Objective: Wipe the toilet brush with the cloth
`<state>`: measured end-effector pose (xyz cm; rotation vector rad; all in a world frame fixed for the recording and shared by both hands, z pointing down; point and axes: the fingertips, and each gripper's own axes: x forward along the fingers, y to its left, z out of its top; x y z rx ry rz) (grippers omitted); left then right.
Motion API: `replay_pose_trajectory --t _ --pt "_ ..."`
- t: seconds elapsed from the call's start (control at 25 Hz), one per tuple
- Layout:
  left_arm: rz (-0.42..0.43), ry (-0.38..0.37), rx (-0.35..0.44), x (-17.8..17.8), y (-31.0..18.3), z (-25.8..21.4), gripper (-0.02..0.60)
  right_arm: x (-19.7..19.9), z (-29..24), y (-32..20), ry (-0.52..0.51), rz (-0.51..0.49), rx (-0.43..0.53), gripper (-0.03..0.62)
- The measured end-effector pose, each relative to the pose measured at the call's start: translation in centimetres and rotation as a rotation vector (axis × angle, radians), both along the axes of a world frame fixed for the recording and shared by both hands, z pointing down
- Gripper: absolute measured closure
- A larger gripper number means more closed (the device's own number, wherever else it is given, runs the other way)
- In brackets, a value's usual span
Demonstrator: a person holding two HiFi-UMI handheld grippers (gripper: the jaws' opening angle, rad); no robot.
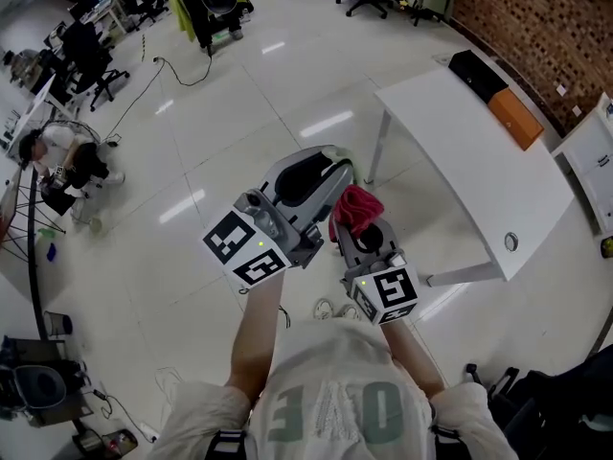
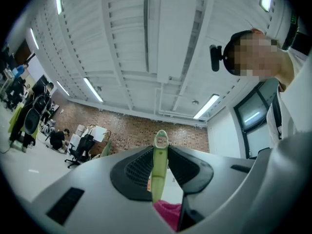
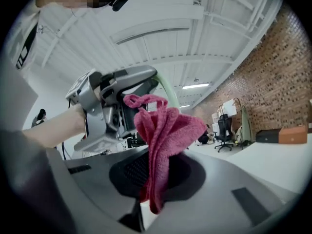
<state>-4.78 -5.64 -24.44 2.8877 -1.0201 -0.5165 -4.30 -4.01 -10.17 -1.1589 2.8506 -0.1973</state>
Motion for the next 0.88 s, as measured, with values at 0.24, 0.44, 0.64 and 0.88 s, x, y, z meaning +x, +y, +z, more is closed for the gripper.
replay_pose_trajectory --t 0.24,0.44,0.64,0.88 --pt "0.062 -0.008 -0.032 1.2 -0.2 1.7 0.480 0.2 -5.9 -0.4 -0.037 -0.006 0.142 0.563" --pt "0.076 0.043 -0.038 0.8 -0.7 1.8 0.480 0.0 -5.7 -0.6 -0.022 -0.027 0.152 0.562" --pt "0.047 0.073 -0.037 -1.8 -2.2 2.9 0.480 2.4 -4.0 0.3 -0.068 -0.022 0.126 0.562" --pt "0.112 0.069 0.081 -3.0 -2.0 4.0 0.480 9.6 1.8 -2.5 0.044 0.128 0.017 0.563"
